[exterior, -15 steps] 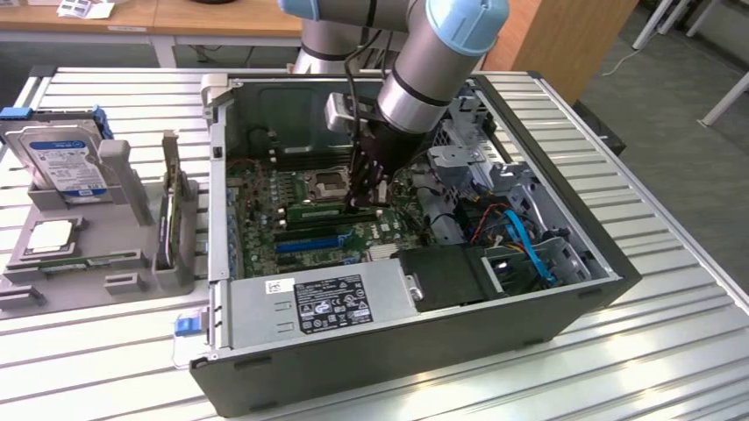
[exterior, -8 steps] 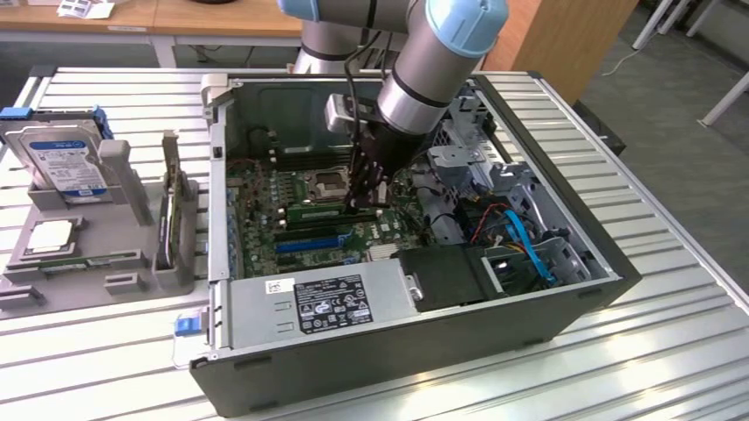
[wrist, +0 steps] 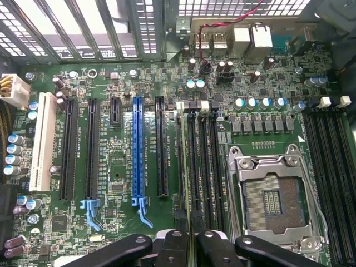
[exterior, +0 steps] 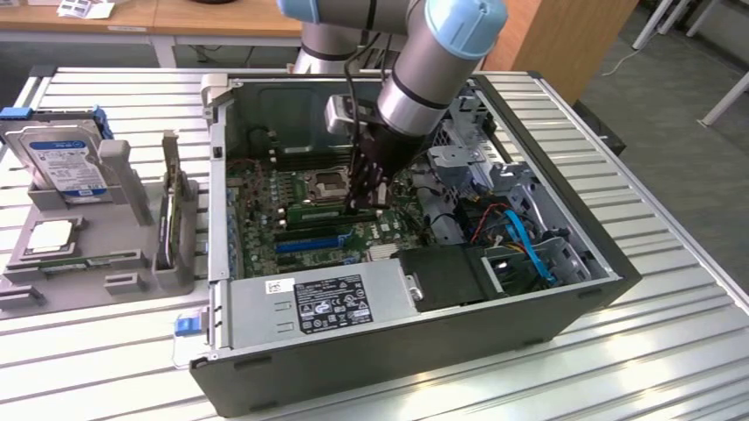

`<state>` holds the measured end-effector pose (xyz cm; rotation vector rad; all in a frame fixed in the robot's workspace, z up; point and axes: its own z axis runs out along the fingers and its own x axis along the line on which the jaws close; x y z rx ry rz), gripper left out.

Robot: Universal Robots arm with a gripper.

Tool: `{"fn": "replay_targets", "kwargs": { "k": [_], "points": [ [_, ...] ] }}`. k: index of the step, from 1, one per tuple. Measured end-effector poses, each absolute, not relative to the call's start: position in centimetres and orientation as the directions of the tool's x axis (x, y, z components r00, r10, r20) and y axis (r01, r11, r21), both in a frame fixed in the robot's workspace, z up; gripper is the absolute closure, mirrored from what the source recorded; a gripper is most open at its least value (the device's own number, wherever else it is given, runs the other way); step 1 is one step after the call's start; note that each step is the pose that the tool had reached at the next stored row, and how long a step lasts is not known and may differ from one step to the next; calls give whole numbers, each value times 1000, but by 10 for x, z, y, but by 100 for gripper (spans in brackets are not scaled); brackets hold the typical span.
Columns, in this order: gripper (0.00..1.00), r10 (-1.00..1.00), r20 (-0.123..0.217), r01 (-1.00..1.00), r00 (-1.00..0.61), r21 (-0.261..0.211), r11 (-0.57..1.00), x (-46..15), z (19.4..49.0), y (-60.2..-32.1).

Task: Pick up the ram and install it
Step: 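Insert the ram into the slot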

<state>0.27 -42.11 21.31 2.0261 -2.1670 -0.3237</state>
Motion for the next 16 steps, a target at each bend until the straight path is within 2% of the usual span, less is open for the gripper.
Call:
{"fn": "replay_targets", "kwargs": {
  "k": [16],
  "points": [
    [86,-997,-32,-963,-72,263,61,3,210,-421]
  ]
}}
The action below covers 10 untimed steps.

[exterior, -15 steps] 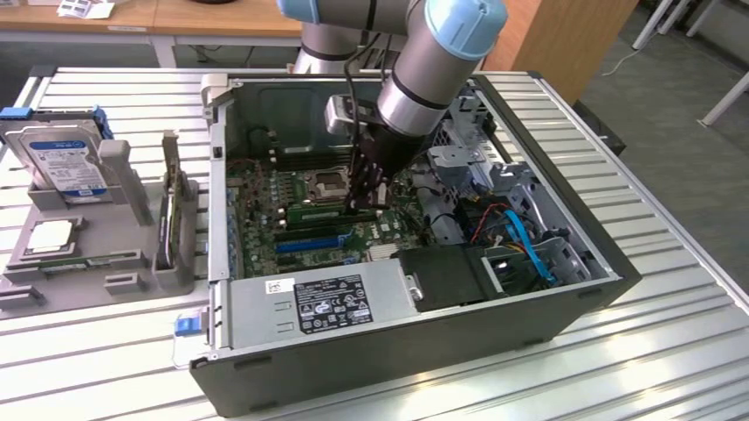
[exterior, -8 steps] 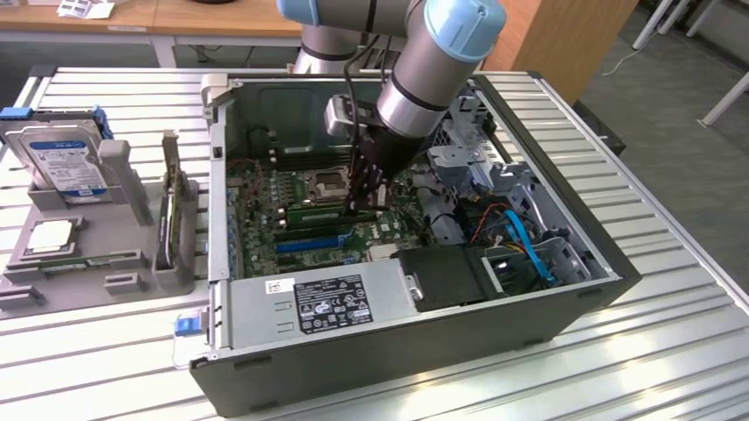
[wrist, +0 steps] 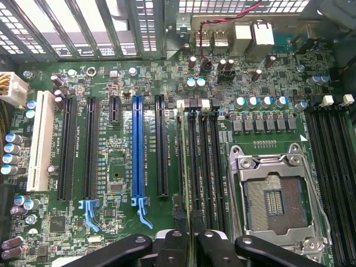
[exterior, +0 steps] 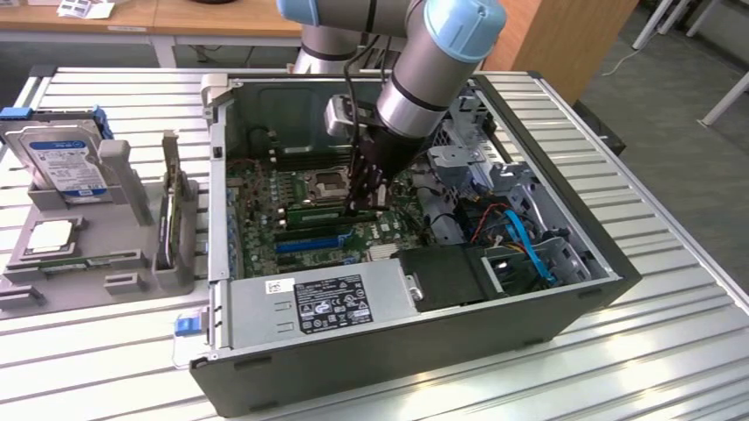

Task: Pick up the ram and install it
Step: 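Insert the ram into the slot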

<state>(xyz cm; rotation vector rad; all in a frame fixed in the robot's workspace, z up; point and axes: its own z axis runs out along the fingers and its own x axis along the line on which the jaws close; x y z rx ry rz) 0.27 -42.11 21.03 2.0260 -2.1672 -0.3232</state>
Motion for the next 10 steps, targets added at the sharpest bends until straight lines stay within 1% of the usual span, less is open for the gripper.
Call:
{"fn": "replay_targets", "kwargs": {
  "k": [2,3,10],
  "points": [
    [85,-997,-32,-963,-72,263,61,3,210,-421],
    [79,-997,-32,-963,-72,263,61,3,210,-421],
    [79,-997,-32,-963,-72,262,61,3,210,-421]
  ]
}}
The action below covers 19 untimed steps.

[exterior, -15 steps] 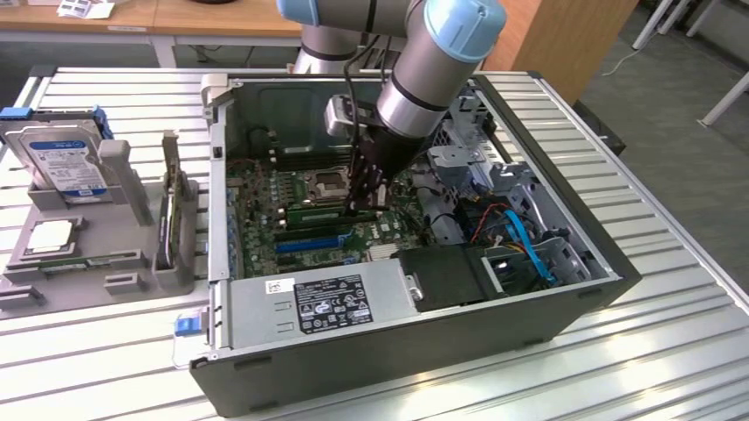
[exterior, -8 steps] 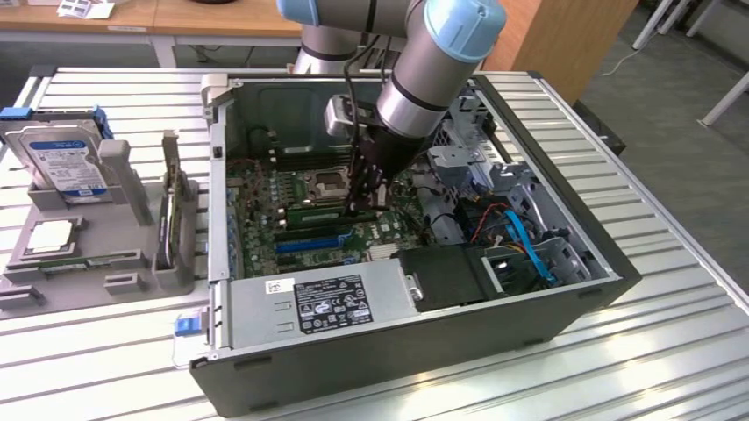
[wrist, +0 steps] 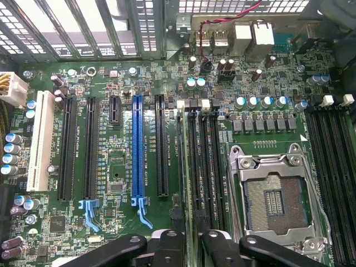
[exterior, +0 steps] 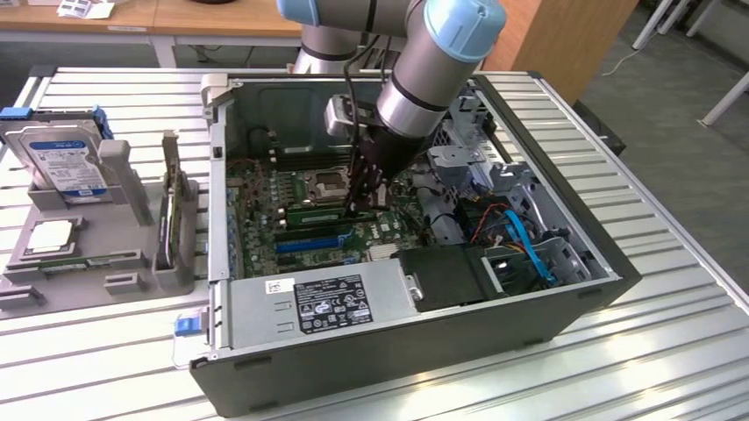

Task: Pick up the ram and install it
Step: 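Insert the ram into the slot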

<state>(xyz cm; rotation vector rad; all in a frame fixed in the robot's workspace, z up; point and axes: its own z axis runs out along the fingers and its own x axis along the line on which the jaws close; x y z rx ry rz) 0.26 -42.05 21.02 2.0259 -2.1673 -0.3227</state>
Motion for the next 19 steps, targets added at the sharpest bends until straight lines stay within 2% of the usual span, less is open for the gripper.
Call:
{"fn": "replay_targets", "kwargs": {
  "k": [11,16,19],
  "points": [
    [79,-997,-31,-964,-72,257,62,2,254,-420],
    [79,-997,-34,-976,-70,207,62,2,257,-420],
    [79,-997,-36,-979,-70,194,62,1,265,-420]
  ]
}}
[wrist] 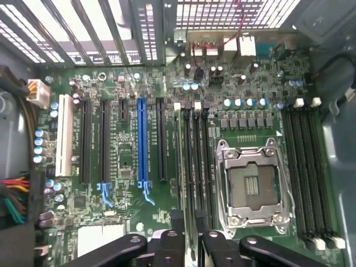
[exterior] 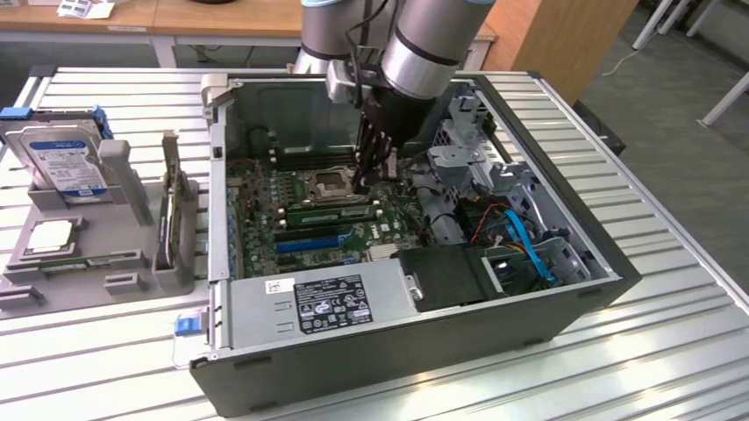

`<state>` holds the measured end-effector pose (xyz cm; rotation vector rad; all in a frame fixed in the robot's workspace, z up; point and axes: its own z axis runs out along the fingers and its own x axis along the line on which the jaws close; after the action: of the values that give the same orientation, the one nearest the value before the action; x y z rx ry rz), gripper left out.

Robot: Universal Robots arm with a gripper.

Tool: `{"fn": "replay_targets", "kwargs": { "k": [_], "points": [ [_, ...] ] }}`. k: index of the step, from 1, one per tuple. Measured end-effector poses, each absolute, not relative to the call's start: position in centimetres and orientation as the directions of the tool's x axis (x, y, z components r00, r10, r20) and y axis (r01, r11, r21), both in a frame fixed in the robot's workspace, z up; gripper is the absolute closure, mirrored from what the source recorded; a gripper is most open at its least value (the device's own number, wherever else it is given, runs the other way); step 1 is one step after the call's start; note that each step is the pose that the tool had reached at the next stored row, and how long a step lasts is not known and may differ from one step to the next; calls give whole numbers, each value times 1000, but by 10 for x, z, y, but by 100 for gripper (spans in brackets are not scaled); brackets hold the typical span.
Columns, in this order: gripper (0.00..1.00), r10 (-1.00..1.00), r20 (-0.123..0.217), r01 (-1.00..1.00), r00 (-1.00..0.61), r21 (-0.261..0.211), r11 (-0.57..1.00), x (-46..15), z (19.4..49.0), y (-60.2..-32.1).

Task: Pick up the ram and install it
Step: 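Insert the ram into the slot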

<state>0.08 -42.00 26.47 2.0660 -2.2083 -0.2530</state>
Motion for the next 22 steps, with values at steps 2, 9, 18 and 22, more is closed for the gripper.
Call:
{"fn": "replay_targets", "kwargs": {
  "k": [2,9,18,22],
  "points": [
    [79,-997,-35,-979,-70,192,62,0,273,-420],
    [79,-997,-40,-990,-67,128,62,0,279,-420],
    [79,-997,-42,-993,-66,99,62,-3,306,-420],
    [79,-997,-43,-994,-66,89,62,-6,320,-420]
  ]
}}
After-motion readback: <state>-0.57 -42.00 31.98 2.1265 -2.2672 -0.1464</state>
